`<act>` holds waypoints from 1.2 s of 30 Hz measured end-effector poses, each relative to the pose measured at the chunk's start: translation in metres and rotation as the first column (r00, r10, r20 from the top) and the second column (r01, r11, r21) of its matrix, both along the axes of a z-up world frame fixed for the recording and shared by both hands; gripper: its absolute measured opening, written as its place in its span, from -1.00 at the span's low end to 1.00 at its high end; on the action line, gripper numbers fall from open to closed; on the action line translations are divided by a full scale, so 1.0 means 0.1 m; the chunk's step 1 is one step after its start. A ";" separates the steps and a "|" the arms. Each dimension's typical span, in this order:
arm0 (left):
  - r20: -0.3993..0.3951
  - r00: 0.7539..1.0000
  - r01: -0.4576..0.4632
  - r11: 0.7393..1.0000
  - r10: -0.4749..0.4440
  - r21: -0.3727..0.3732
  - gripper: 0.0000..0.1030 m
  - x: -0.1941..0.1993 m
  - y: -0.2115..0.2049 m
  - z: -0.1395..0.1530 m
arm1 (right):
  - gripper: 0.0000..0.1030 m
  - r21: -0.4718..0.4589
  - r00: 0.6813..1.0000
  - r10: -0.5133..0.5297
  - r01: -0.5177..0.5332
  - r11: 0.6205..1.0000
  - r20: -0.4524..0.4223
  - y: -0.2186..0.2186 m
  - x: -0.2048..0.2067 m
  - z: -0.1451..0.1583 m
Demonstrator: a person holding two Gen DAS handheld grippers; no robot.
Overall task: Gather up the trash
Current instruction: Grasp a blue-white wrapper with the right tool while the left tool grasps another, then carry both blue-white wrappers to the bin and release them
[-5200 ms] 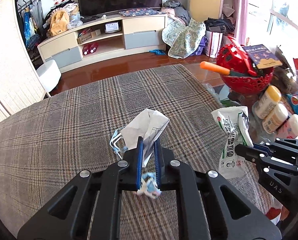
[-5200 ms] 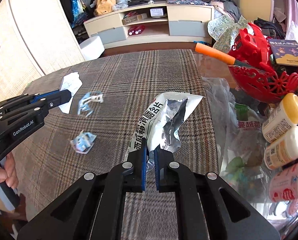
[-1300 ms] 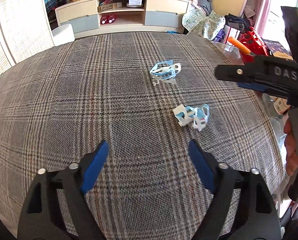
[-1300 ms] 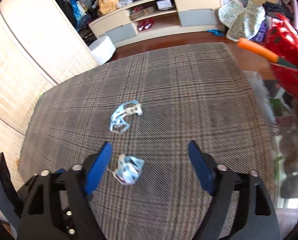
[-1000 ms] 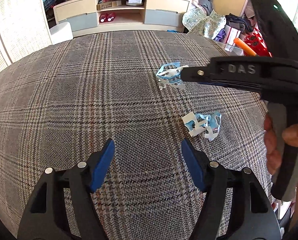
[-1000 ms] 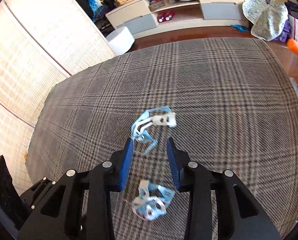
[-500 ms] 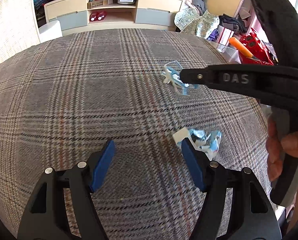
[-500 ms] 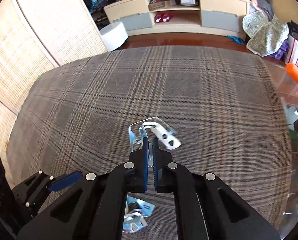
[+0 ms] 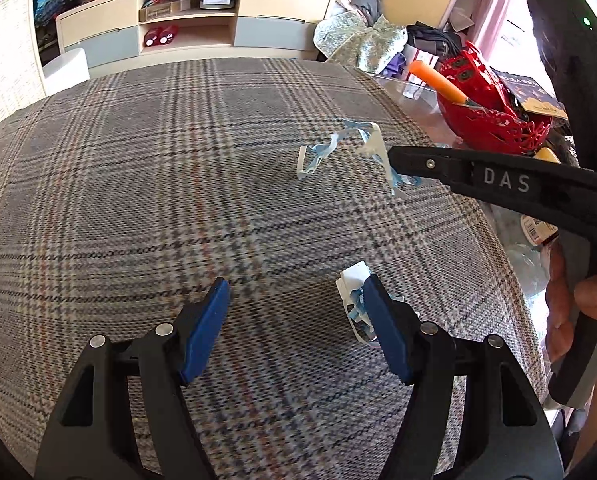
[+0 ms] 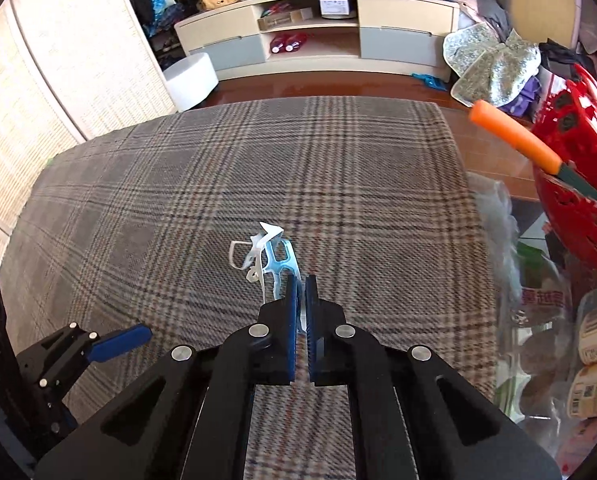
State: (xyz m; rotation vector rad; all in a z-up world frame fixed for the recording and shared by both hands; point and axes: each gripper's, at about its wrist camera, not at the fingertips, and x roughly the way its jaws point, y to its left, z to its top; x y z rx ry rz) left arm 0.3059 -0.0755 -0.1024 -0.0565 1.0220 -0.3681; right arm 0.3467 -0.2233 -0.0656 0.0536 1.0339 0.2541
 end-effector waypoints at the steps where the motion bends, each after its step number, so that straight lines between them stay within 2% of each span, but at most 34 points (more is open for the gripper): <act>1: -0.002 1.000 0.003 1.000 -0.003 -0.002 0.26 0.01 -0.03 0.00 | -0.89 -0.001 1.000 -0.006 0.006 1.000 0.000 -0.03 0.00 -0.01; 4: 0.001 1.000 0.016 1.000 -0.016 -0.003 0.26 -0.01 -0.14 -0.01 | -0.89 0.000 1.000 -0.028 0.028 1.000 0.006 -0.18 -0.05 0.01; 8: -0.004 0.999 0.034 0.998 -0.034 -0.043 0.26 -0.02 -0.25 0.03 | -0.89 -0.003 0.999 -0.039 0.040 0.999 0.017 -0.33 -0.11 0.03; 11: 0.030 0.998 0.061 0.998 -0.061 -0.013 0.26 -0.08 -0.40 0.09 | -0.89 -0.003 0.999 -0.048 0.048 0.999 0.024 -0.44 -0.16 0.05; 14: 0.024 0.995 0.092 0.996 -0.093 0.012 0.25 -0.11 -0.53 0.07 | -0.89 -0.002 0.998 -0.053 0.053 0.999 0.033 -0.51 -0.20 0.10; 16: 0.004 0.995 0.098 0.994 -0.098 0.040 0.12 -0.12 -0.58 0.00 | -0.89 -0.004 0.998 -0.050 0.051 0.999 0.037 -0.53 -0.23 0.13; 26: 0.027 0.996 0.081 0.990 -0.085 0.117 0.04 -0.37 -0.46 -0.03 | -0.89 -0.010 0.999 -0.011 0.012 1.000 0.033 -0.45 -0.48 0.12; 27: 0.029 0.996 0.079 0.989 -0.083 0.126 -0.01 -0.42 -0.43 -0.03 | -0.89 -0.010 0.999 -0.009 0.009 1.000 0.032 -0.43 -0.52 0.12; 31: 0.039 0.998 0.051 0.987 -0.058 0.154 -0.62 -0.56 -0.34 -0.01 | -0.89 -0.011 1.000 -0.004 0.004 1.000 0.024 -0.39 -0.69 0.12; 36: 0.031 0.999 0.036 0.988 -0.041 0.149 -0.70 -0.79 -0.25 0.09 | -0.89 -0.026 1.000 0.006 -0.006 1.000 0.015 -0.34 -0.98 0.20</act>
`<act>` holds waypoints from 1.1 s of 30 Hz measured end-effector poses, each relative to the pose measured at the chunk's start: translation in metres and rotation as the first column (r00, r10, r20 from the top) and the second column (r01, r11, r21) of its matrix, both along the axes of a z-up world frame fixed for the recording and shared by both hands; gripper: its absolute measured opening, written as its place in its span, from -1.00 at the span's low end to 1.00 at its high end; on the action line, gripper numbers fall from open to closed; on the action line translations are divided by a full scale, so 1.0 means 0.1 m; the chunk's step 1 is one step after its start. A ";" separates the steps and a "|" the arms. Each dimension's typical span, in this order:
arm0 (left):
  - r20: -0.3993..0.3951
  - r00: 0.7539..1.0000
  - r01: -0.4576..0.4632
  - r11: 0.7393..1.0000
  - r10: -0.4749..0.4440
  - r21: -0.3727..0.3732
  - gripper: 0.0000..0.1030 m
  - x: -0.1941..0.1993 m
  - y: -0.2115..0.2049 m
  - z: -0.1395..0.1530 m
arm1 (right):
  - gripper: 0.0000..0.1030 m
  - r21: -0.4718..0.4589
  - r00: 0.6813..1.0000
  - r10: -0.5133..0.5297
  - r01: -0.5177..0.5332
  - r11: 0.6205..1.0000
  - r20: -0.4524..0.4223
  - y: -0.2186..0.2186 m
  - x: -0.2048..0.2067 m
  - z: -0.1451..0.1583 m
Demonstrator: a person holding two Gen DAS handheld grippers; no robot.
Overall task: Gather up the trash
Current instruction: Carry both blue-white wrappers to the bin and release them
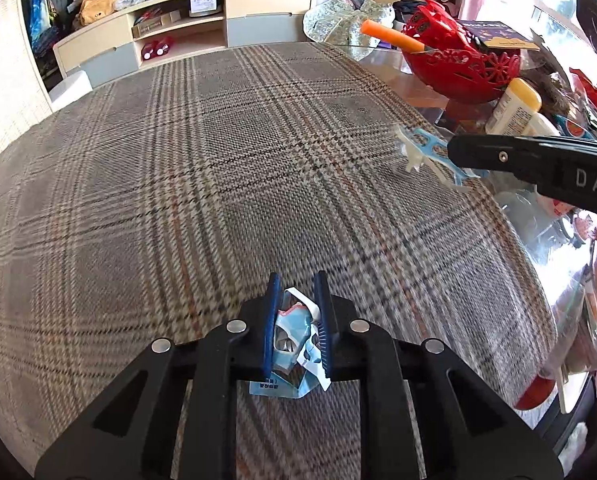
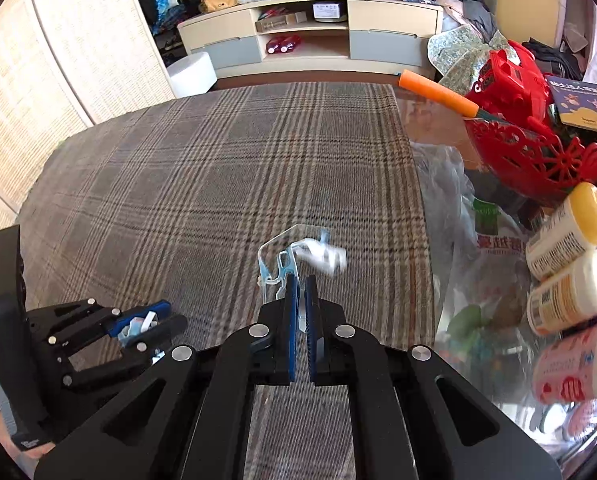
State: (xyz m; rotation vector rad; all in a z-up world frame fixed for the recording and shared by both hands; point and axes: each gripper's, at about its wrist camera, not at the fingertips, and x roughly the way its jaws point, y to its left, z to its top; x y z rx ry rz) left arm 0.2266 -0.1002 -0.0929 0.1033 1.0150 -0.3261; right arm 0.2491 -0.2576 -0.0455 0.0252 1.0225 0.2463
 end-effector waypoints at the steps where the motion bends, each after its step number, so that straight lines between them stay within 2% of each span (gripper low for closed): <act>1: 0.009 1.000 0.000 1.000 0.000 0.003 -0.70 -0.08 0.02 0.06 | -0.89 -0.001 1.000 0.004 -0.004 1.000 0.002 0.01 -0.08 0.04; 10: 0.059 0.998 -0.027 1.000 0.026 0.012 -0.71 -0.86 0.20 0.68 | -0.89 0.037 0.998 0.028 -0.030 0.999 0.057 0.13 -0.90 0.63; 17: 0.059 0.995 -0.071 0.995 0.075 -0.065 -0.71 -1.55 0.48 1.05 | -0.89 0.047 0.996 0.042 -0.046 0.998 0.075 0.28 -1.61 0.92; 22: 0.056 0.994 -0.087 0.992 0.092 -0.089 -0.70 -2.00 0.63 1.07 | -0.89 0.042 0.996 0.069 -0.071 0.997 0.050 0.46 -2.07 0.82; 25: 0.039 0.994 -0.098 0.989 0.103 -0.106 -0.70 -2.21 0.71 0.99 | -0.89 0.056 0.997 0.073 -0.074 0.996 0.021 0.54 -2.32 0.63; 29: 0.021 0.994 -0.107 0.988 0.110 -0.116 -0.70 -2.44 0.77 0.78 | -0.89 0.067 0.996 0.088 -0.085 0.994 -0.030 0.65 -2.57 0.27; 33: -0.005 0.994 -0.111 0.986 0.111 -0.128 -0.69 -2.58 0.82 0.43 | -0.89 0.089 0.991 0.104 -0.097 0.991 -0.080 0.71 -2.72 -0.10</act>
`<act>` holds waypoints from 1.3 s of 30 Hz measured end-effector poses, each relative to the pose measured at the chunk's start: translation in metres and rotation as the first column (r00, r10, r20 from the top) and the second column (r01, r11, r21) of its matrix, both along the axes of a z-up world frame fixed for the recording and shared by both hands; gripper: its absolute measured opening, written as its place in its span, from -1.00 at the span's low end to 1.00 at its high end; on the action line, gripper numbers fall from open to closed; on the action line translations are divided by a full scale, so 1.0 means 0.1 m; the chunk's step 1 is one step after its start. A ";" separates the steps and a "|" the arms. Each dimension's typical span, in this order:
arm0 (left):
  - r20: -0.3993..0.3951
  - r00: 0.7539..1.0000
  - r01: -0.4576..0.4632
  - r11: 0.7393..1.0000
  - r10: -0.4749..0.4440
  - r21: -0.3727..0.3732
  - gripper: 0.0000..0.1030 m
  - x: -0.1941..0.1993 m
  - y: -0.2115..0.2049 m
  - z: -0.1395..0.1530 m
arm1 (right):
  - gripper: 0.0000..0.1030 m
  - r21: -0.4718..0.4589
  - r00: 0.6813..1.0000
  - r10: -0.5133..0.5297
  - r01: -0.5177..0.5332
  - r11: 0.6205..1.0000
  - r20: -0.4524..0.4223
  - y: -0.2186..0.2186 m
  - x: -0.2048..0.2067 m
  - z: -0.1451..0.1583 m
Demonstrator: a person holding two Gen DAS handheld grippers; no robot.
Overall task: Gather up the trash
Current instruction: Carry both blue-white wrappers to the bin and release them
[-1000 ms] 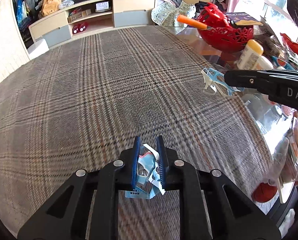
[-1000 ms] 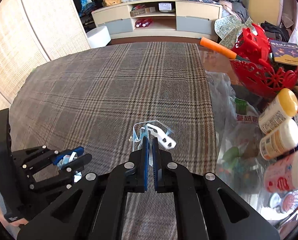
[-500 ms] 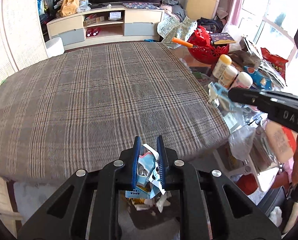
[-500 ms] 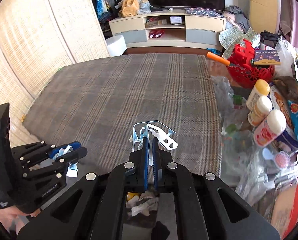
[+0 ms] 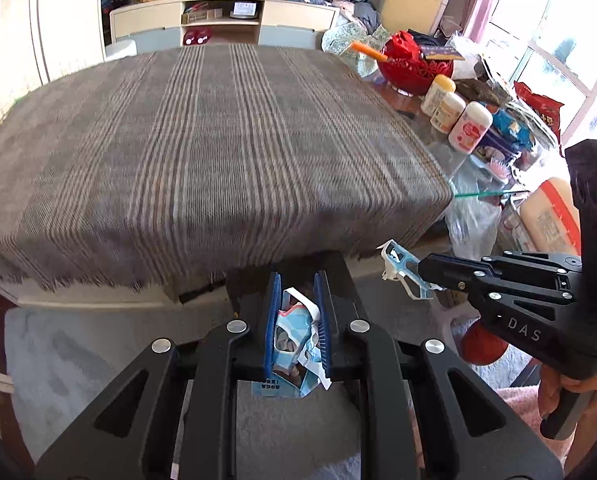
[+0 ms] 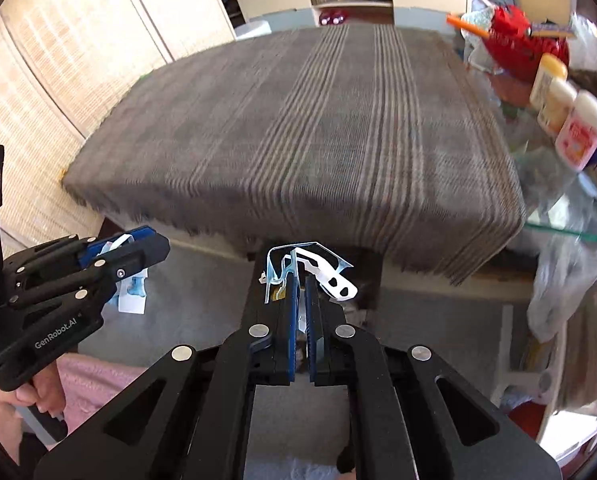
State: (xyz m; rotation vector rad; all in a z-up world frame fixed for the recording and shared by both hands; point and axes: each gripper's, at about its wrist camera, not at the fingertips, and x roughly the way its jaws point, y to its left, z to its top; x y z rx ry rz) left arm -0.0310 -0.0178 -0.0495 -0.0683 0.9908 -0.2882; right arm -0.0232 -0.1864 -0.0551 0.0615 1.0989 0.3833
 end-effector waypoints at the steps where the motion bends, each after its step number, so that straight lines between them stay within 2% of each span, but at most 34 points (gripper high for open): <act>1: -0.002 1.000 0.000 1.000 0.000 0.002 -0.70 -0.01 0.01 -0.06 | -0.89 0.010 1.000 0.002 -0.002 1.000 -0.018 0.01 -0.02 -0.11; 7: -0.059 0.998 0.029 0.999 -0.031 -0.034 -0.70 0.04 0.05 -0.59 | -0.89 0.021 0.996 0.012 -0.010 1.000 -0.089 0.03 -0.01 -0.68; 10: -0.097 0.994 0.037 0.997 -0.043 -0.060 -0.70 0.14 0.03 -0.83 | -0.89 0.007 0.995 0.025 -0.025 1.000 -0.095 0.05 -0.01 -0.90; 16: -0.160 0.986 0.047 0.997 -0.057 -0.061 -0.70 0.33 -0.10 -1.08 | -0.89 -0.002 0.995 0.023 -0.023 1.000 -0.096 0.05 0.09 -1.10; 22: -0.216 0.975 0.047 0.998 -0.057 -0.052 -0.69 0.44 -0.21 -1.30 | -0.88 -0.002 0.988 0.042 -0.043 0.999 -0.150 0.11 0.12 -1.31; 23: -0.221 0.974 0.046 0.998 -0.056 -0.052 -0.67 0.45 -0.21 -1.31 | -0.87 0.000 0.987 0.045 -0.046 0.999 -0.155 0.11 0.13 -1.34; 27: -0.217 0.975 0.031 0.998 -0.042 -0.054 -0.37 0.48 -0.20 -1.34 | -0.82 0.000 0.983 0.045 -0.045 0.999 -0.181 0.11 0.16 -1.44; 29: -0.207 0.978 0.028 0.999 -0.037 -0.047 -0.31 0.50 -0.20 -1.32 | -0.79 -0.009 0.981 0.040 -0.042 0.999 -0.187 0.10 0.16 -1.47; 30: -0.204 0.978 0.025 0.999 -0.034 -0.047 -0.23 0.50 -0.19 -1.31 | -0.68 -0.017 0.981 0.039 -0.043 0.999 -0.192 0.11 0.16 -1.49; 31: -0.201 0.979 0.021 0.999 -0.031 -0.050 -0.10 0.51 -0.18 -1.30 | -0.34 -0.020 0.979 0.037 -0.042 0.999 -0.199 0.10 0.16 -1.51; 32: -0.197 0.980 0.018 0.998 -0.028 -0.054 -0.07 0.52 -0.17 -1.29 | -0.10 -0.022 0.979 0.035 -0.040 0.999 -0.200 0.11 0.16 -1.52; 33: -0.191 0.981 0.016 0.998 -0.026 -0.056 -0.05 0.52 -0.16 -1.28 | 0.23 -0.024 0.981 0.030 -0.035 0.999 -0.192 0.10 0.15 -1.51; 35: -0.184 0.983 0.010 0.998 -0.021 -0.059 -0.04 0.52 -0.15 -1.25 | 0.30 -0.038 0.987 0.023 -0.030 0.999 -0.162 0.10 0.12 -1.47; 36: -0.179 0.984 0.005 0.998 -0.016 -0.062 0.07 0.52 -0.14 -1.23 | 0.38 -0.044 0.987 0.030 -0.037 0.998 -0.157 0.10 0.11 -1.45; 37: -0.170 0.985 -0.001 0.998 -0.010 -0.060 0.25 0.52 -0.13 -1.20 | 0.56 -0.054 0.987 0.039 -0.048 0.997 -0.153 0.11 0.10 -1.43; 39: -0.127 0.992 -0.011 0.998 0.004 -0.055 0.41 0.49 -0.10 -1.08 | 0.79 -0.087 0.990 0.047 -0.059 0.994 -0.136 0.12 0.07 -1.39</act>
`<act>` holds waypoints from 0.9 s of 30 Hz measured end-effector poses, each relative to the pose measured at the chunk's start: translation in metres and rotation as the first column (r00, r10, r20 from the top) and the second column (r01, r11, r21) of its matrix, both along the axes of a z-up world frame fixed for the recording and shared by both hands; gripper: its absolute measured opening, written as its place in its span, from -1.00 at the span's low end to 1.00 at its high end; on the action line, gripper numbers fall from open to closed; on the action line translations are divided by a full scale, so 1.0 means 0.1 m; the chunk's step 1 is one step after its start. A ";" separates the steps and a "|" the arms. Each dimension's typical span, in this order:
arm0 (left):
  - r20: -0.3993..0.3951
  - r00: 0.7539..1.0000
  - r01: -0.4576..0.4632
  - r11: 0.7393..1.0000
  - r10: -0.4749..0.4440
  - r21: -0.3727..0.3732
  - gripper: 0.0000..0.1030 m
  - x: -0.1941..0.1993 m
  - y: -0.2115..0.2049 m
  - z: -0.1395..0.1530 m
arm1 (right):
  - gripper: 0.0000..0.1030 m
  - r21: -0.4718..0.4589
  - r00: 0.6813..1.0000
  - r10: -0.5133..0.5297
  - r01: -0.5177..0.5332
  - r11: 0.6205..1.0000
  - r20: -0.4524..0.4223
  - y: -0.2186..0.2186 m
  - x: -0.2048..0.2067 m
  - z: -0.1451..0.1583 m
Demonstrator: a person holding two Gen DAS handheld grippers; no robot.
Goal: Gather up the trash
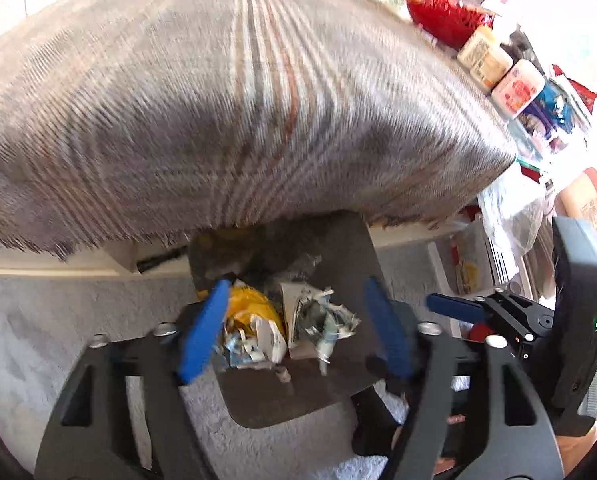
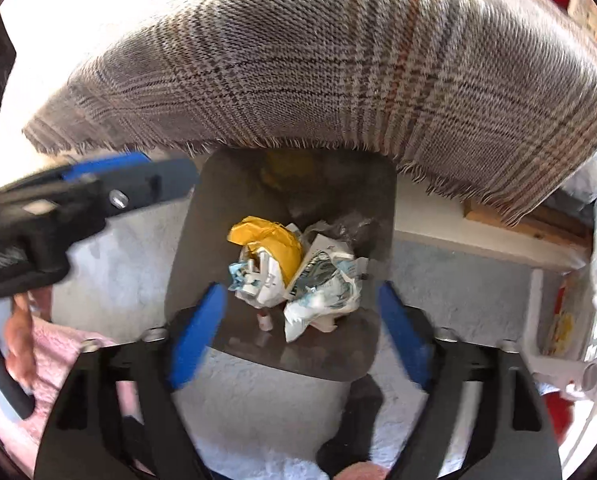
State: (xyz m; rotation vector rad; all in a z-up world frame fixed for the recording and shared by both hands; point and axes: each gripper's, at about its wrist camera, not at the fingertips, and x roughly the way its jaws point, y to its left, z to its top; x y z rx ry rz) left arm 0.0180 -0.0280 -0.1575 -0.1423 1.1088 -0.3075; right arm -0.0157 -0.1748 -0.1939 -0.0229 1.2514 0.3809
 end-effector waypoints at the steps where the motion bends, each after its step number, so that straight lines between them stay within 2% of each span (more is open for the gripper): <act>1: 0.017 1.000 -0.003 1.000 0.003 0.002 0.53 -0.02 0.01 0.05 | 0.89 -0.024 1.000 0.001 -0.001 1.000 0.023 0.00 -0.01 0.04; 4: 0.095 0.995 -0.022 1.000 0.022 0.004 0.78 -0.09 0.06 0.29 | 0.93 -0.031 0.998 -0.026 0.028 0.999 0.062 -0.05 -0.03 0.18; 6: 0.135 0.990 -0.036 0.999 0.036 -0.003 0.84 -0.13 0.11 0.45 | 0.93 -0.005 0.995 -0.055 0.055 0.998 0.081 -0.11 -0.03 0.31; 12: 0.243 0.968 -0.070 0.998 0.069 -0.004 0.84 -0.16 0.29 0.97 | 0.93 0.021 0.971 -0.110 0.108 0.994 0.214 -0.19 0.02 0.79; 15: 0.319 0.942 -0.110 0.994 0.100 0.015 0.84 -0.13 0.41 1.33 | 0.94 0.060 0.941 -0.153 0.141 0.988 0.302 -0.30 0.07 1.18; 18: 0.393 0.914 -0.122 0.992 0.105 0.017 0.84 -0.11 0.49 1.63 | 0.94 0.080 0.885 -0.197 0.180 0.980 0.422 -0.39 0.10 1.65; 19: 0.417 0.903 -0.118 0.993 0.101 0.015 0.84 -0.11 0.51 1.73 | 0.94 0.088 0.857 -0.211 0.192 0.977 0.469 -0.42 0.11 1.83; 21: 0.485 0.869 -0.118 0.993 0.098 0.010 0.84 -0.12 0.57 1.92 | 0.94 0.108 0.811 -0.231 0.206 0.973 0.537 -0.46 0.11 2.07; 24: 0.592 0.798 -0.138 0.990 0.109 0.004 0.84 -0.20 0.63 2.13 | 0.94 0.161 0.717 -0.280 0.231 0.959 0.639 -0.54 0.05 2.39; 27: 0.640 0.757 -0.179 0.984 0.128 0.015 0.84 -0.26 0.68 2.19 | 0.94 0.216 0.601 -0.336 0.265 0.940 0.725 -0.61 -0.09 2.52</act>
